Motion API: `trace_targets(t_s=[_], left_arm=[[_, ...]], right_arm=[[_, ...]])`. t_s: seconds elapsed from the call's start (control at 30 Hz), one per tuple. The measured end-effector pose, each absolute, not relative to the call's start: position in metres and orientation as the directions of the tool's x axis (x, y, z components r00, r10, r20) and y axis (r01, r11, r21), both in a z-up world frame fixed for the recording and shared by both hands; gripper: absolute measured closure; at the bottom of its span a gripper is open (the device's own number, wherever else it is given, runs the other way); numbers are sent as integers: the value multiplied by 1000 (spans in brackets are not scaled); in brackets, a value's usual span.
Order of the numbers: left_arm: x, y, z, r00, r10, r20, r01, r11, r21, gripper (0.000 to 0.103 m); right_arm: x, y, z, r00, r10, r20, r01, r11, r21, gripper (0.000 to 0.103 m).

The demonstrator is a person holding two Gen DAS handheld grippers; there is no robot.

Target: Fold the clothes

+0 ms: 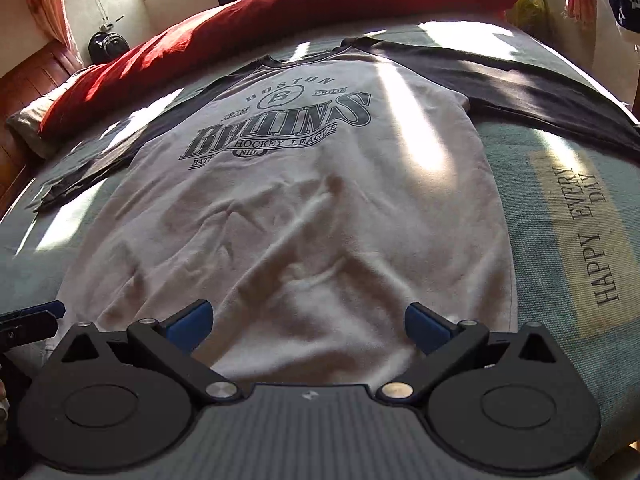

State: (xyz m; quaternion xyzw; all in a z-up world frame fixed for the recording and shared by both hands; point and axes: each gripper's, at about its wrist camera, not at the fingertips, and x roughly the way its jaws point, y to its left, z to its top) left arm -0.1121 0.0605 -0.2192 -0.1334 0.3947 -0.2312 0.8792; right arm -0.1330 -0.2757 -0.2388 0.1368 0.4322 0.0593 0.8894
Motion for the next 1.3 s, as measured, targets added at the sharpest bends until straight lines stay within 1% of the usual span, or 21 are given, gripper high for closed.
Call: trace_targets(t_s=[0.1, 0.3, 0.47, 0.57, 0.63, 0.8, 1.0, 1.13, 1.17, 1.23, 1.27, 1.3], left_arm=[[-100, 74, -211, 597, -495, -631, 281, 866, -414, 1], [-81, 70, -200, 580, -567, -585, 359, 822, -441, 1], [-59, 53, -217, 522, -611, -595, 372, 791, -485, 1], [-51, 52, -240, 476, -620, -624, 334, 783, -525, 1], [-52, 54, -251, 477, -630, -613, 330, 775, -539, 1], [-50, 63, -242, 473, -653, -591, 316, 752, -578, 1], [-27, 98, -215, 538, -623, -569, 273, 766, -582, 1], [-1, 144, -200, 621, -559, -550, 190, 788, -586, 2], [6, 158, -198, 645, -538, -543, 159, 789, -594, 4], [17, 190, -197, 692, -495, -526, 82, 777, -624, 14], [23, 207, -198, 714, -472, -517, 40, 765, -643, 23], [28, 224, -200, 734, -449, -510, -1, 750, -662, 30]], right_arm=[[-136, -262, -229, 633, 246, -734, -32, 956, 293, 0], [-130, -235, -217, 636, 273, -721, -97, 956, 276, 0], [-118, -221, -223, 610, 291, -737, -119, 953, 278, 0], [-113, -218, -231, 583, 311, -751, -127, 948, 293, 0], [-111, -217, -237, 561, 331, -759, -130, 940, 314, 0], [-108, -218, -251, 539, 336, -772, -134, 939, 316, 0], [-110, -220, -252, 539, 353, -765, -156, 934, 321, 0], [-112, -222, -253, 539, 363, -760, -171, 931, 324, 0], [-112, -222, -253, 539, 366, -758, -175, 930, 324, 0], [-113, -223, -249, 544, 368, -754, -168, 928, 332, 0], [-113, -223, -247, 545, 372, -752, -167, 927, 337, 0], [-113, -223, -244, 546, 384, -745, -171, 921, 349, 0]])
